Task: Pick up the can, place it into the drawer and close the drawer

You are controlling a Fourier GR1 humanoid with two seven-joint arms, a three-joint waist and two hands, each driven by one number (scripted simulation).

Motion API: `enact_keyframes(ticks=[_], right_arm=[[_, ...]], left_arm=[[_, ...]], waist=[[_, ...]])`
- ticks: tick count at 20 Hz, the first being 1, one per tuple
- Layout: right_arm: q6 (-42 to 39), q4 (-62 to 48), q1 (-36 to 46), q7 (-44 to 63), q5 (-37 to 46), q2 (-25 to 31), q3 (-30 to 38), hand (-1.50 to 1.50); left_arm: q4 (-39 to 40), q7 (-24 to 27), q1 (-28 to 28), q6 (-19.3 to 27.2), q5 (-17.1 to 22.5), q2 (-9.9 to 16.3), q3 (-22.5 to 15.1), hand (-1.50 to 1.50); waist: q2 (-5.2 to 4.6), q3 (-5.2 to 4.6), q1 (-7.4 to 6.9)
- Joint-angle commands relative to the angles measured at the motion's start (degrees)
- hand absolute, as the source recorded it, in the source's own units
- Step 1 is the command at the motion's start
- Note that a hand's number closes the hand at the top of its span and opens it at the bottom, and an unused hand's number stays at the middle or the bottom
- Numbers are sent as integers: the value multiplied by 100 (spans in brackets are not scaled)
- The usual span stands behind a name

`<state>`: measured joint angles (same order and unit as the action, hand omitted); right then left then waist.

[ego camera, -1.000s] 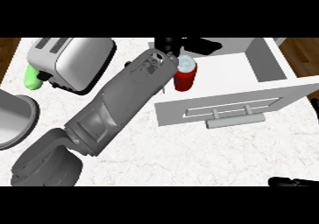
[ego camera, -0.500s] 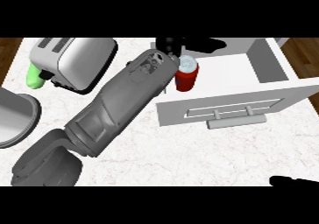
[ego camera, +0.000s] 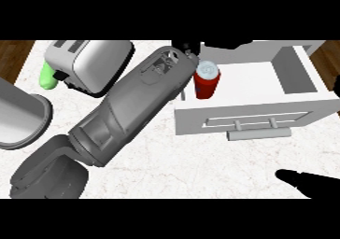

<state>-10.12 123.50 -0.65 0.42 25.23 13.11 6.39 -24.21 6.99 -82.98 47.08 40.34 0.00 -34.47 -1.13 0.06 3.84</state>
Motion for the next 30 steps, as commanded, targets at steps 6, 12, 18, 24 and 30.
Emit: enact_keyframes(ticks=[6, 12, 18, 24, 30], right_arm=[[513, -859, 387, 34, 2358, 119, -1153, -150], [829, -1803, 702, 240, 3312, 113, -1295, -150], [1984, -3511, 1283, -329, 3444, -372, -1148, -150], [2641, -4691, 1624, -554, 3574, -411, -808, -150], [3200, -5984, 2372, -642, 3956, -507, -666, -150]], left_arm=[[-229, -76, 75, 126, 54, 0, -30, -150], [-521, -430, 21, 25, -185, 313, 34, -150], [-1035, -787, 418, -35, -435, 695, 17, -150], [-2093, -1454, 819, -254, -585, 1631, -115, -150], [-2685, -2277, 603, 206, -815, 1575, -331, -150]], waist=[[66, -5, -294], [130, -8, -457], [118, -2, -491], [137, -3, -630], [128, 7, -664]])
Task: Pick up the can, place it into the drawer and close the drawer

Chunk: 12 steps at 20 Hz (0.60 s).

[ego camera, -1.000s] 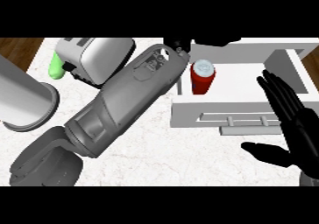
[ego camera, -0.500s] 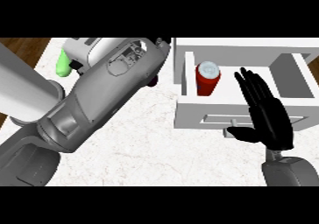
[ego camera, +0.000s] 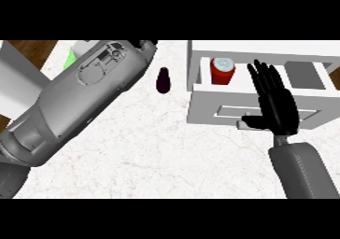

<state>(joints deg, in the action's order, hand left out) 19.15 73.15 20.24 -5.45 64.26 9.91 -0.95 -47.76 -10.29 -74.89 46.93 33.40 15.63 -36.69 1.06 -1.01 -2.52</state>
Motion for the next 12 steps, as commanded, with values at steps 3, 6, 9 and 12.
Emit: enact_keyframes(ticks=[3, 6, 9, 12], right_arm=[[324, -1428, 788, 185, 291, -151, 221, -150], [913, -2022, 926, 36, 383, -208, 365, -150], [1377, -2651, 1445, 80, 475, -226, 598, -150], [1703, -3129, 1748, -157, 362, -151, 792, -150]], left_arm=[[-743, -328, 457, -89, -115, 531, -24, -150], [-1040, -477, 624, -178, -107, 730, 0, -150], [-1210, -404, 814, -135, -158, 758, 40, -150], [-1562, -435, 1132, -241, -153, 1070, 131, -150]], waist=[[-105, 103, -92], [-125, 108, -134], [-167, 112, -194], [-168, 111, -186]])
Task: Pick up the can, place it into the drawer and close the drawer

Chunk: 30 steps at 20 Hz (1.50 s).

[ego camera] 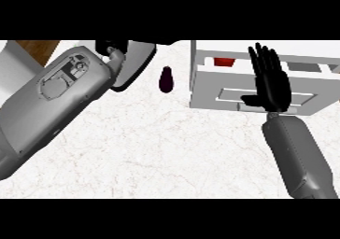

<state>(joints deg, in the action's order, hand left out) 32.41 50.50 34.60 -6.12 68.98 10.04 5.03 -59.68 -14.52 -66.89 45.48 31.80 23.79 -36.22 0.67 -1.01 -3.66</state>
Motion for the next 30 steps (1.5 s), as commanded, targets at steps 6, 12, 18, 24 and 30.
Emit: enact_keyframes(ticks=[6, 12, 18, 24, 30], right_arm=[[656, -1843, 1311, 113, 23, -148, 452, -150], [1091, -2825, 2005, 23, 58, -7, 697, -150], [913, -3237, 2728, 168, 28, 243, 855, -150], [981, -3558, 2965, -16, -54, 396, 1008, -150], [862, -3614, 3140, -464, -465, 101, 1319, -150]], left_arm=[[-982, -166, 911, 210, -271, 282, -175, -150], [-1427, -187, 1254, 121, -350, 564, -31, -150], [-1521, 36, 1638, 22, -457, 526, -39, -150], [-1918, 62, 1930, -56, -473, 688, 102, -150], [-1964, -18, 1861, -292, -453, 821, 255, -150]], waist=[[-129, 109, -93], [-184, 113, -122], [-243, 113, -171], [-262, 117, -213], [-274, 125, -199]])
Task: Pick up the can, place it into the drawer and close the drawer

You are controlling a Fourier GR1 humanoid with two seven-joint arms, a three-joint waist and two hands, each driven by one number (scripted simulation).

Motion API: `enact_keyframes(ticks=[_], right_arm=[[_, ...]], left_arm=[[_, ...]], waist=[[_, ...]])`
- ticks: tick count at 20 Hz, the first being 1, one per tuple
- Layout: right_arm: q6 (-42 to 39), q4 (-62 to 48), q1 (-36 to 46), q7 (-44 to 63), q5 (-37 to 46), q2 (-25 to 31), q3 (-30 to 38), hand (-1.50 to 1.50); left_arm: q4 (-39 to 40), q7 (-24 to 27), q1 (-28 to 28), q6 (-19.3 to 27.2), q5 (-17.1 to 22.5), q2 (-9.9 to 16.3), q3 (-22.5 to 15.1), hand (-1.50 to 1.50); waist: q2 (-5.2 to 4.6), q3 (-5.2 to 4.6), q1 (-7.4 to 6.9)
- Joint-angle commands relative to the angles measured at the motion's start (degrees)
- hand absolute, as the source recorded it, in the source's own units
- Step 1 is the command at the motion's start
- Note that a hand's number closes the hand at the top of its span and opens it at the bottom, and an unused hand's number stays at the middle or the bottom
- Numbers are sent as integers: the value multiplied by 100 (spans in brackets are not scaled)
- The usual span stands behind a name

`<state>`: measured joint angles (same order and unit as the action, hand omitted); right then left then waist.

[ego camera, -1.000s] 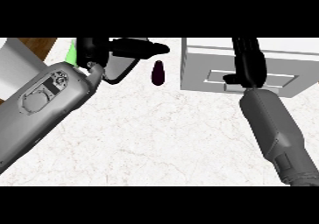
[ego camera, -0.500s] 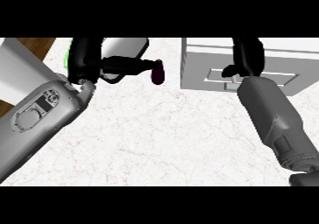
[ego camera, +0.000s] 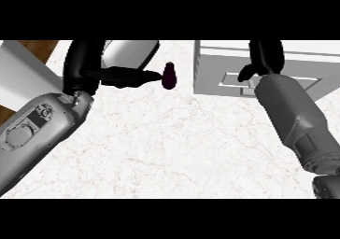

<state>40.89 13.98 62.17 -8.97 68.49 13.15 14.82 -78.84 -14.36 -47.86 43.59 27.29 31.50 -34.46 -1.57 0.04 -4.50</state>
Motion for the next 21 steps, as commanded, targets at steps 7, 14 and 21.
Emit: enact_keyframes(ticks=[7, 14, 21], right_arm=[[-425, 304, 735, -909, -1421, -465, 1158, -150], [-935, 405, 661, -1660, -2449, -767, 1978, -150], [-1609, 398, 844, -1844, -2960, -549, 2317, -150]], left_arm=[[-175, 103, 296, -19, -60, -8, 77, -150], [-137, 367, 794, -33, -115, 46, 186, -150], [-428, 122, 890, -99, -161, 205, 424, -150]], waist=[[0, 23, -88], [38, 10, 86], [99, 4, 234]])
